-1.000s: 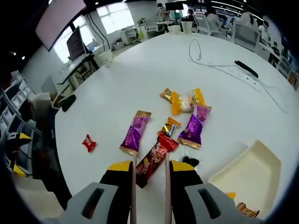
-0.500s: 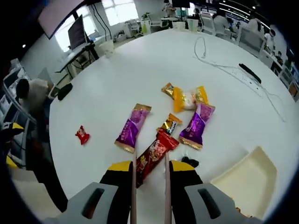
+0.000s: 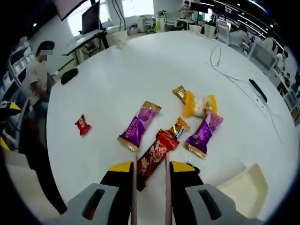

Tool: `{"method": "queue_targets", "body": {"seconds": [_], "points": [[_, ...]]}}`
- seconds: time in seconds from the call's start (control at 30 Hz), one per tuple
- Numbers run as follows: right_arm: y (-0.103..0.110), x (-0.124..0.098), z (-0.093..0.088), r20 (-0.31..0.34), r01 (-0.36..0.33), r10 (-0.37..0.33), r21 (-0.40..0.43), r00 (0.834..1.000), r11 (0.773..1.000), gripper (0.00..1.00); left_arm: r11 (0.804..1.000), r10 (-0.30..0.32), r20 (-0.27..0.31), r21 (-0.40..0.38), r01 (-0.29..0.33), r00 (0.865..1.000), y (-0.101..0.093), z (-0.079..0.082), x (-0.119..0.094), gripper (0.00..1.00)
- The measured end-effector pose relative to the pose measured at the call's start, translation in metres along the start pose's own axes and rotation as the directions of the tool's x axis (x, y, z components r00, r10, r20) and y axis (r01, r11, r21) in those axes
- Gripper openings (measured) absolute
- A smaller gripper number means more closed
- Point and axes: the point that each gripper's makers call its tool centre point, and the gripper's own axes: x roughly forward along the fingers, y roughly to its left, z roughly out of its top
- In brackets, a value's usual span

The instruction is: Place the target food into the container with the food tongs after gripping and lifting it, then release it inside without dropping or visibly crushing the food.

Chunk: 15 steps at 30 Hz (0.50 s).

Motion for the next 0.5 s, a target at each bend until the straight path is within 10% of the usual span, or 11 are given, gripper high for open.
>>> {"method": "queue_targets", "body": {"seconds": [0.5], "points": [[-0.0001, -0.0056, -0.0115, -0.007, -0.008, 0.008, -0.055, 1.000, 0.998, 0.30, 1.000, -0.011, 0.000, 0.006, 0.011, 1.000, -0.0013, -0.0001, 0.0040, 0.60]]}}
